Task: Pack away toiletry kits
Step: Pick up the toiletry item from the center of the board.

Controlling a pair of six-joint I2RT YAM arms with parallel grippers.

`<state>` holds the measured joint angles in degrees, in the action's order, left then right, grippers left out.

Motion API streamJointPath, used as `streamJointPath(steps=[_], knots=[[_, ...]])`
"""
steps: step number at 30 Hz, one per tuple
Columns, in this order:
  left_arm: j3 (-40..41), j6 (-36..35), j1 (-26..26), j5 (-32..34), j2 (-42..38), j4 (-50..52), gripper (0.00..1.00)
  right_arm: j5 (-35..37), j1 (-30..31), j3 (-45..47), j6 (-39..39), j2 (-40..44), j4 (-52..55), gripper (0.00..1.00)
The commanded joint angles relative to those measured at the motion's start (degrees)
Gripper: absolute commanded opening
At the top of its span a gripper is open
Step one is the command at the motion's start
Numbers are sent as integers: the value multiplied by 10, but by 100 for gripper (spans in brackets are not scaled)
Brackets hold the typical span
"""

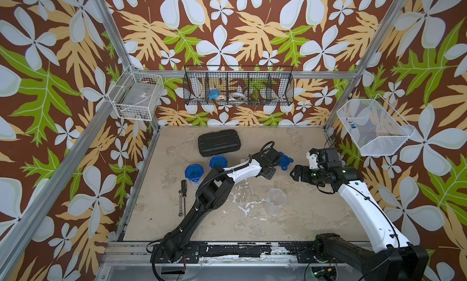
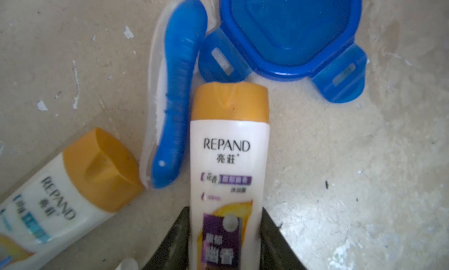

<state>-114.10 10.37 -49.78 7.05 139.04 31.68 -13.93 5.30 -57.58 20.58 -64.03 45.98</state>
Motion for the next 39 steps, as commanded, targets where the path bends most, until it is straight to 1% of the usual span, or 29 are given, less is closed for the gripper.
streamJointPath(steps=[1,6,10,14,16,19,21,23,27,31,32,36,39], knots=[[3,-7,0,-22,-4,102,29,-20,-1,4,4,12,14,97],[2,-12,1,-18,-58,108,26,-39,-1,12,10,40,29,97],[24,-17,3,-17,-124,98,26,-81,-1,22,17,42,4,97],[94,-17,3,-21,-215,75,26,-133,-1,-6,15,9,-18,96],[141,-17,2,-45,-266,56,24,-164,0,-17,18,1,-31,96],[234,-19,-8,-71,-362,-4,23,-229,1,-11,45,1,-81,96],[281,-18,-15,-81,-416,-32,23,-264,16,-1,70,-2,-119,96],[318,-15,-21,-96,-456,-60,24,-295,42,9,87,-15,-152,96],[357,-21,-43,-91,-498,-84,24,-311,93,24,129,-28,-214,95],[377,-23,-49,-91,-514,-97,24,-317,106,33,157,-28,-253,92],[381,-24,-50,-93,-517,-102,24,-319,106,35,158,-30,-255,90],[390,-31,-55,-99,-523,-116,24,-319,112,38,156,-39,-250,66],[389,-40,-61,-104,-522,-121,24,-319,112,43,163,-38,-257,52]])
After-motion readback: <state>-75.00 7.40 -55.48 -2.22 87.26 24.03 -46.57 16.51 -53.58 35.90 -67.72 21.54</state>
